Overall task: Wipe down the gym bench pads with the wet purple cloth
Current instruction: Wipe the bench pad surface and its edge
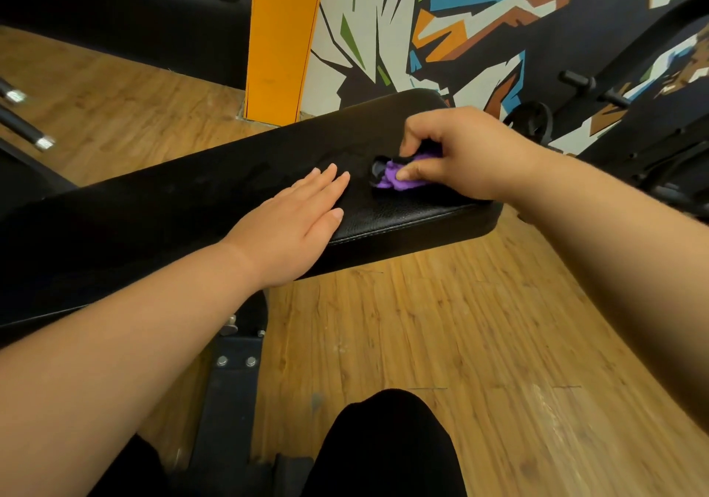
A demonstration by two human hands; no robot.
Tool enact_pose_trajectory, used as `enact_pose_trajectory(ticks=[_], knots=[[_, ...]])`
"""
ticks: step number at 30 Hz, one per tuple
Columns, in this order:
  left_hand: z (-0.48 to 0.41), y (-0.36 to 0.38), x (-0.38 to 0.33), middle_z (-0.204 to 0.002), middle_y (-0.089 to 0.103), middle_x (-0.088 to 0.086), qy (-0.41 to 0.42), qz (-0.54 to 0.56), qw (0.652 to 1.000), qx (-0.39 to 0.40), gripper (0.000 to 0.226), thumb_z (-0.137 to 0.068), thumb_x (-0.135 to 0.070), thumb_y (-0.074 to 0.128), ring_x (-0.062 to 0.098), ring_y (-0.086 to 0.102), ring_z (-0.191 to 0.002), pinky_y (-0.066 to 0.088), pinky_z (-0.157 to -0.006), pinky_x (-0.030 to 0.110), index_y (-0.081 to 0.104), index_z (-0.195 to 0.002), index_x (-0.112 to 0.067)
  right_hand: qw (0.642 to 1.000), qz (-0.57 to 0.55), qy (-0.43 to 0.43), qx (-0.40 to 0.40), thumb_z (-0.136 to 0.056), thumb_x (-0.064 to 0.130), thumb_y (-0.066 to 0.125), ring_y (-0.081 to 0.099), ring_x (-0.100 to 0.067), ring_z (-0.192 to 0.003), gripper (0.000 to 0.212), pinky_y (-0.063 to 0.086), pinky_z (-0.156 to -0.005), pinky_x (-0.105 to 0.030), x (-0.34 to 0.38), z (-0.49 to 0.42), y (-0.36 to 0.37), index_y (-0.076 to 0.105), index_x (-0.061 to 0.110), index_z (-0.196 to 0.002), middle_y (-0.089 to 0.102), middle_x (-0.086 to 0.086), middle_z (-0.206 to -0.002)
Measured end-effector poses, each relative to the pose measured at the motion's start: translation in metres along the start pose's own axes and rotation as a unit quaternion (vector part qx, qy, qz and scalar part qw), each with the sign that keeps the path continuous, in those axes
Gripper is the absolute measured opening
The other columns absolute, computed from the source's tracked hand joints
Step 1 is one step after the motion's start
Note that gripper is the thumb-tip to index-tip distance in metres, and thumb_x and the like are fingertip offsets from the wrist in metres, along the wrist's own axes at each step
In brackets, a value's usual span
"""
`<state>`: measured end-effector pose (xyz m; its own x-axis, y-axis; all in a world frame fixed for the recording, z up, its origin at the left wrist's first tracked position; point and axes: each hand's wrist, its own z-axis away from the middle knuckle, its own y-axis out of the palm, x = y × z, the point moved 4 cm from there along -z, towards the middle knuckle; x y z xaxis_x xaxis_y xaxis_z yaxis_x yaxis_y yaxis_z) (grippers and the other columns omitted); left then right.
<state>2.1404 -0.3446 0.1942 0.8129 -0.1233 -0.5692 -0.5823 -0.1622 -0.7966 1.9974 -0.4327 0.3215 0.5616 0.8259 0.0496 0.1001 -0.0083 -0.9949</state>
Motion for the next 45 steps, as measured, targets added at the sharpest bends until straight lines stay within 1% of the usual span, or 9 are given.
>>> enact_pose_trajectory(ticks=[6,9,14,21,25,29,35,39,45], knots=[[0.011,-0.004,0.018,-0.162,0.004,-0.010,-0.037,-0.032,0.999,-0.012,0.076,-0.084,-0.063,0.009,0.007,-0.002,-0.148,0.008,-0.120,0.035,0.010,-0.154,-0.033,0.997,-0.036,-0.050,0.045,-0.078,0.042,0.065,0.057,-0.007,-0.088,0.018,0.049,-0.076,-0.028,0.027,0.021,0.015,0.062,0.028,-0.089,0.061,0.011,-0.093],[0.012,0.000,0.021,-0.162,0.003,-0.012,-0.041,0.000,0.999,-0.022,0.072,-0.086,-0.061,0.010,0.006,-0.004,-0.148,0.004,-0.118,0.033,0.011,-0.153,-0.035,0.993,-0.039,-0.088,0.069,-0.082,0.035,0.068,0.057,-0.008,-0.086,0.015,0.048,-0.074,-0.026,0.035,0.020,0.020,0.062,0.024,-0.090,0.060,0.010,-0.092],[0.013,0.001,0.024,-0.162,0.002,-0.012,-0.036,-0.007,0.999,-0.021,0.062,-0.095,-0.055,0.013,0.004,-0.004,-0.148,0.002,-0.118,0.031,0.010,-0.153,-0.035,1.000,-0.003,-0.026,0.016,-0.085,0.029,0.070,0.052,-0.013,-0.088,0.013,0.039,-0.069,-0.020,0.018,-0.014,0.017,0.058,0.027,-0.090,0.053,0.013,-0.089],[0.013,0.002,0.026,-0.162,0.003,-0.013,-0.034,-0.006,0.999,-0.031,0.055,-0.100,-0.047,0.019,0.003,-0.004,-0.147,0.000,-0.116,0.026,0.011,-0.153,-0.035,0.992,-0.032,-0.078,0.091,-0.078,0.043,0.062,0.056,-0.008,-0.086,0.019,0.047,-0.074,-0.026,0.040,0.011,0.022,0.061,0.028,-0.089,0.060,0.012,-0.092],[0.013,0.002,0.027,-0.162,0.004,-0.012,-0.025,-0.009,0.999,-0.033,0.054,-0.101,-0.045,0.019,0.004,-0.003,-0.148,0.001,-0.117,0.026,0.011,-0.153,-0.035,0.997,0.024,-0.051,0.052,-0.086,0.030,0.069,0.053,-0.013,-0.087,0.012,0.040,-0.070,-0.028,0.030,-0.017,0.019,0.058,0.025,-0.089,0.055,0.009,-0.089],[0.014,0.001,0.031,-0.162,0.004,-0.012,-0.006,0.011,1.000,-0.025,0.050,-0.104,-0.044,0.020,0.003,-0.004,-0.147,0.002,-0.119,0.028,0.012,-0.152,-0.035,0.997,0.025,-0.041,0.055,-0.086,0.030,0.068,0.052,-0.010,-0.085,0.014,0.038,-0.065,-0.019,0.038,-0.019,0.029,0.056,0.028,-0.092,0.051,0.015,-0.087],[0.016,0.000,0.037,-0.161,0.005,-0.014,-0.003,0.033,0.999,-0.024,0.047,-0.105,-0.036,0.023,0.005,-0.002,-0.148,0.009,-0.122,0.040,0.012,-0.151,-0.037,0.989,0.008,-0.102,0.108,-0.087,0.030,0.065,0.050,0.001,-0.086,0.019,0.034,-0.071,-0.006,0.052,-0.006,0.036,0.055,0.031,-0.102,0.052,0.020,-0.095],[0.020,-0.001,0.037,-0.161,0.005,-0.015,-0.026,0.024,0.999,-0.026,0.048,-0.105,-0.035,0.020,0.002,-0.001,-0.147,0.007,-0.122,0.033,0.010,-0.152,-0.033,0.992,0.021,-0.079,0.092,-0.091,0.026,0.064,0.052,-0.008,-0.103,0.029,0.039,-0.086,-0.018,0.045,-0.034,0.041,0.060,0.028,-0.119,0.056,0.011,-0.110],[0.032,0.000,0.042,-0.161,0.004,-0.014,-0.048,-0.011,0.998,-0.035,0.051,-0.103,-0.037,0.018,0.000,-0.001,-0.146,0.008,-0.121,0.029,0.009,-0.154,-0.031,0.979,-0.012,-0.144,0.146,-0.087,0.033,0.064,0.052,-0.001,-0.096,0.018,0.040,-0.080,-0.009,0.051,-0.022,0.042,0.063,0.033,-0.105,0.057,0.016,-0.102]])
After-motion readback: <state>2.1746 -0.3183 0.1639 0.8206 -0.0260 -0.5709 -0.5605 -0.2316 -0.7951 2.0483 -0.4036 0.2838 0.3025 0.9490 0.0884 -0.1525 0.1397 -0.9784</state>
